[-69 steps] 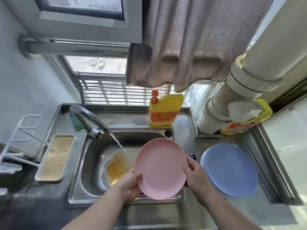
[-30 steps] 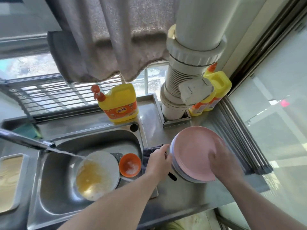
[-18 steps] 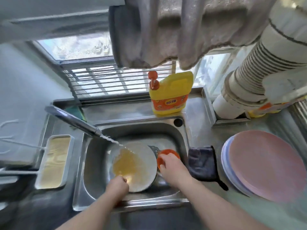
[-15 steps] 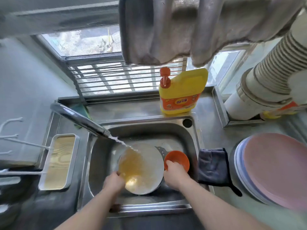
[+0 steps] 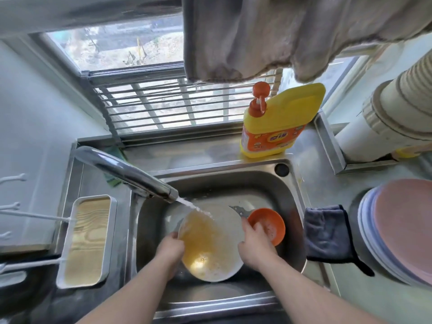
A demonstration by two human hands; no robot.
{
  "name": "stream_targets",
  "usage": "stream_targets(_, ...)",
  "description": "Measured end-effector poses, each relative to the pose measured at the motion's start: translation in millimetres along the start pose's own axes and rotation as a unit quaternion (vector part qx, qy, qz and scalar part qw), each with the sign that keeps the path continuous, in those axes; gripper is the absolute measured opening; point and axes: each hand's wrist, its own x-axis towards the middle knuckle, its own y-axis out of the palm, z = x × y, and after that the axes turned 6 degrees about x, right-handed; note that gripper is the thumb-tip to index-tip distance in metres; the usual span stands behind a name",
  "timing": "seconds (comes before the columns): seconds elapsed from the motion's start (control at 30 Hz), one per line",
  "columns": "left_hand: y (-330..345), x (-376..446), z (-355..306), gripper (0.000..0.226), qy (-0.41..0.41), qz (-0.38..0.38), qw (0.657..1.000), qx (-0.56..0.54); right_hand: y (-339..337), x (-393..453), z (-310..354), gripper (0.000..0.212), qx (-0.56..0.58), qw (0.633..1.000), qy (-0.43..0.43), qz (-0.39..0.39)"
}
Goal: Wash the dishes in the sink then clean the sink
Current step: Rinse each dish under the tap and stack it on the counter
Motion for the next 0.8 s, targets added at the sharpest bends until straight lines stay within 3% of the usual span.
stream_targets(0.17, 0, -9, -4, 0.035, -0.027, 0.066, 0.984, -0.164, -3, -2, 17, 0.076, 0.06, 0.997, 0.028, -0.029)
stream_targets(0.37, -4, -12, -8, 0.031, 0.042, 0.033, 0.951, -0.303, -3, -18, 21, 0.078, 0.109, 0.99, -0.028, -0.082)
stream_targets(0.5, -18, -29, -34, 0.029, 0.107, 0.021, 0.932, -0.346, -17, -33, 34, 0.09, 0.206, 0.97, -0.09, -0.088)
stream_targets(0.6, -31, -42, -54, 0.028, 0.16, 0.021, 0.923, -0.348, -35, -46, 45, 0.09, 0.205, 0.959, -0.149, -0.128)
stream_targets(0.8, -49, -66, -91, 0.029, 0.178, 0.025, 0.923, -0.342, -67, -70, 56, 0.084, 0.232, 0.928, -0.222, -0.187)
